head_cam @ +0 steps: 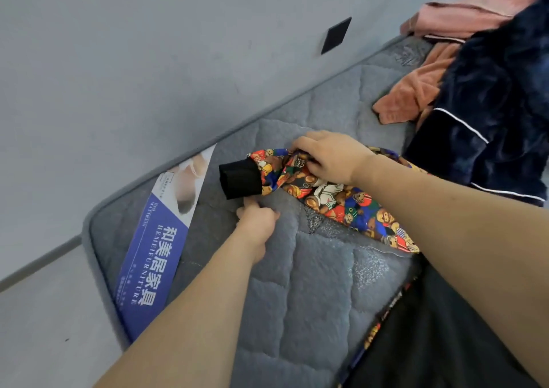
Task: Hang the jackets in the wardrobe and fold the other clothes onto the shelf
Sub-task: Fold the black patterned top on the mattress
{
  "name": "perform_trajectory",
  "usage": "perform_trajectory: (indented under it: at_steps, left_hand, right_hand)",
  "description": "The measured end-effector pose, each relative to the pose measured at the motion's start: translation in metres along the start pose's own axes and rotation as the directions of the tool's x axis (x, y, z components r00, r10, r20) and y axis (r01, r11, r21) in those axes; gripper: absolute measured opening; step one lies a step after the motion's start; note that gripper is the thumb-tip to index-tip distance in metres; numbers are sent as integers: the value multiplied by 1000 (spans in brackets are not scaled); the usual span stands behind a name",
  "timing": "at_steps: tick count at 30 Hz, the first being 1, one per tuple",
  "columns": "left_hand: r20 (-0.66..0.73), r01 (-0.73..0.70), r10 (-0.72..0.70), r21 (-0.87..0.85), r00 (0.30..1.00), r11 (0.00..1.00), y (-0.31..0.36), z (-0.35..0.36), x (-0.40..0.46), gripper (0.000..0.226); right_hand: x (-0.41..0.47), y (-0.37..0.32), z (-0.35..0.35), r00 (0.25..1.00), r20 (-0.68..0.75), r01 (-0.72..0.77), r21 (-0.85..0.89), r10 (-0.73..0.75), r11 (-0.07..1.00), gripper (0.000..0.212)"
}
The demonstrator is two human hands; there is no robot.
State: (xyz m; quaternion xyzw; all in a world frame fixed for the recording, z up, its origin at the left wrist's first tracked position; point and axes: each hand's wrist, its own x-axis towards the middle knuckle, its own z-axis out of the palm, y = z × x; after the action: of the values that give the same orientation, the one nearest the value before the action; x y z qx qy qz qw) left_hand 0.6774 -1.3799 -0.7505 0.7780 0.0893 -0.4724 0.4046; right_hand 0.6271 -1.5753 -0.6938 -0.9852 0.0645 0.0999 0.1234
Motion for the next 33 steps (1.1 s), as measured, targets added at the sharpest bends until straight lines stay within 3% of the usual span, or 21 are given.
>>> perform_trajectory:
  at_steps: [3,6,7,9,10,12,13,14,15,16,18,19,21,24,29,31,33]
  left_hand:
    - [14,-26,29,-198,999,980,1,-5,-10,82]
    - [-221,-173,109,-295,969,940,12,-15,-26,98]
    - [-315,-272,192,-233,930,934,17,-22,-30,105]
    - [-387,-425,420,79,821,902,29,-41,-36,106]
    - [-325,-470,542,277,775,838,35,-50,-37,95]
    - [-82,-477,682,654,727,587,51,-59,-38,48]
    - [19,-444,692,780,722,442,60,-59,-39,28]
    - [67,-426,698,832,713,355,70,-56,-42,24]
    - [64,-434,709,828,702,355,83,-51,-46,25]
    - [15,-468,718,768,696,438,96,-45,-55,26]
    - [-131,-540,669,488,732,686,123,-26,-73,29]
    - [-158,-556,624,326,765,765,135,-14,-84,29]
    - [-73,-537,540,53,839,842,153,14,-112,21]
    - [111,-499,500,-41,859,866,167,60,-158,7]
    - [402,-572,504,62,765,818,148,148,-235,13]
    - [522,-613,492,75,696,787,130,192,-264,15]
    - [598,-643,473,96,647,760,102,245,-291,18]
  right_hand:
    - [-7,0,-2,998,-39,-53,-11,53,999,34]
    - [-19,1,-2,983,-87,-156,64,161,986,27]
    - [-25,4,-2,976,-102,-184,76,191,980,30]
    - [-38,9,-1,961,-114,-246,52,250,968,47]
    - [-47,11,-2,951,-106,-286,44,289,957,59]
    - [-65,15,-1,921,-73,-379,53,382,924,73]
    - [-74,16,1,904,-46,-424,49,426,904,76]
    - [-84,16,3,886,-15,-462,37,463,886,77]
    - [-95,16,7,868,12,-496,21,496,868,77]
    - [-106,15,10,848,30,-529,-1,529,849,77]
    - [-132,14,16,796,41,-601,-66,604,796,74]
    - [-148,15,18,762,39,-641,-95,646,762,73]
    - [-183,19,23,697,51,-708,-108,716,697,72]
    - [-247,21,38,633,97,-766,-66,768,639,71]
    - [-364,22,59,434,65,-880,245,899,407,56]
    - [-411,22,63,290,76,-830,515,954,212,41]
    - [-457,22,61,102,216,-580,806,971,-119,28]
